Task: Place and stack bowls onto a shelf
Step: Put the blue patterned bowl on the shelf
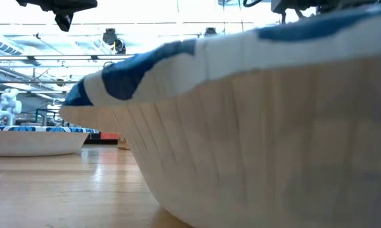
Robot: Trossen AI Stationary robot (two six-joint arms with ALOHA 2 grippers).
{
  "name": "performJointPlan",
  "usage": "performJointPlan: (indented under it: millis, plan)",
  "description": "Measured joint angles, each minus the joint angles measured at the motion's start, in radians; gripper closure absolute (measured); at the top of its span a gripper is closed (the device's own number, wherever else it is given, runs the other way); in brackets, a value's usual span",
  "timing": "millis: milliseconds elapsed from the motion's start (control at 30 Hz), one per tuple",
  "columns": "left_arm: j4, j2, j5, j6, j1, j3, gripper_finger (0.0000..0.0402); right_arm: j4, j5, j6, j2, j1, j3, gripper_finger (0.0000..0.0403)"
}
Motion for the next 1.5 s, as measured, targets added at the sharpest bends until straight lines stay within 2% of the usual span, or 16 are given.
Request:
performJointPlan:
  millis: [333,567,700,1133,1500]
  plan:
    - [0.0,0.0,0.024,-0.004,0.0,0.0,0.0396,0.047,0.021,0.079,0.094,0.07,0.0,0.0287]
    - [0.0,0.0,0.027,-0.022,-0.001,0.0,0.0396,0.056,0.071,0.131,0.143,0.08,0.0,0.0287]
    - [0.0,0.0,0.056,-0.025,-0.001,0.0,0.0396,0.053,0.14,0.182,0.173,0.08,0.0,0.0287]
    - [0.0,0.0,0.061,-0.027,-0.001,0.0,0.0396,0.067,0.168,0.307,0.184,0.079,-0.001,0.0287]
    - [0.0,0.0,0.061,-0.026,-0.001,0.0,0.0396,0.143,0.174,0.361,0.184,0.079,-0.102,0.0287]
